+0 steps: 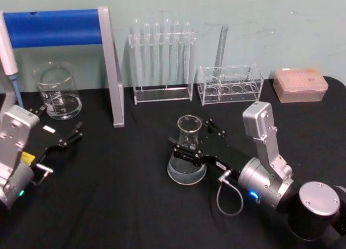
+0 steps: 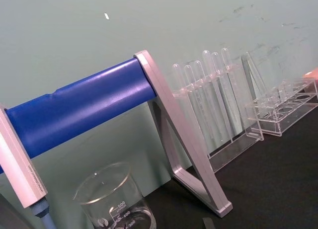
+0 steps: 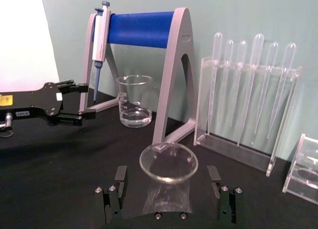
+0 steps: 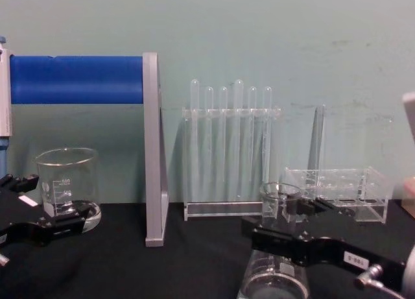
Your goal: Grasp the erlenmeyer flask with one hand, shake it three times, then place it back.
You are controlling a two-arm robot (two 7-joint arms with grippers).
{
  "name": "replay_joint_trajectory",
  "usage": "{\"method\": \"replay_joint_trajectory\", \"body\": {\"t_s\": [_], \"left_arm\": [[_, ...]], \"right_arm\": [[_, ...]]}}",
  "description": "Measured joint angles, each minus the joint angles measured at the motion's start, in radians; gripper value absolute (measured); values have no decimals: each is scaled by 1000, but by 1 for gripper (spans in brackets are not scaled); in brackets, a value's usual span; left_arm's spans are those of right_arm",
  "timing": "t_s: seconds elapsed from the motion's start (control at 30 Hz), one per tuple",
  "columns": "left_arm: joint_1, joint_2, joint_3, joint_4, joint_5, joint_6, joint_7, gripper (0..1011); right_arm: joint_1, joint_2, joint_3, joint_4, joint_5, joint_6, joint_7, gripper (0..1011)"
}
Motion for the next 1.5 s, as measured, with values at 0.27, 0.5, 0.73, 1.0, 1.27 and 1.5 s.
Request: {"method": "replay_joint_trajectory", "body": {"t_s": [0.27,0.5,0.73,1.0,1.27,1.5], "left_arm": [[0,0,0,0,0,0,0,1001],[0,0,0,0,0,0,0,1001],[0,0,0,0,0,0,0,1001],[0,0,0,0,0,0,0,1001],[0,0,0,0,0,0,0,1001],[0,0,0,0,0,0,0,1000]], "right_arm": [[-43,44,15,-64,39,54,13,1003],[-94,97,38,-137,78,70,25,1002],[-138,162,61,-198,104,83,32,1003],[-147,175,88,-204,110,92,-5,1002],[-107,140,123,-146,51,69,-101,1002],[-42,95,133,-54,-56,16,-187,1002]]}}
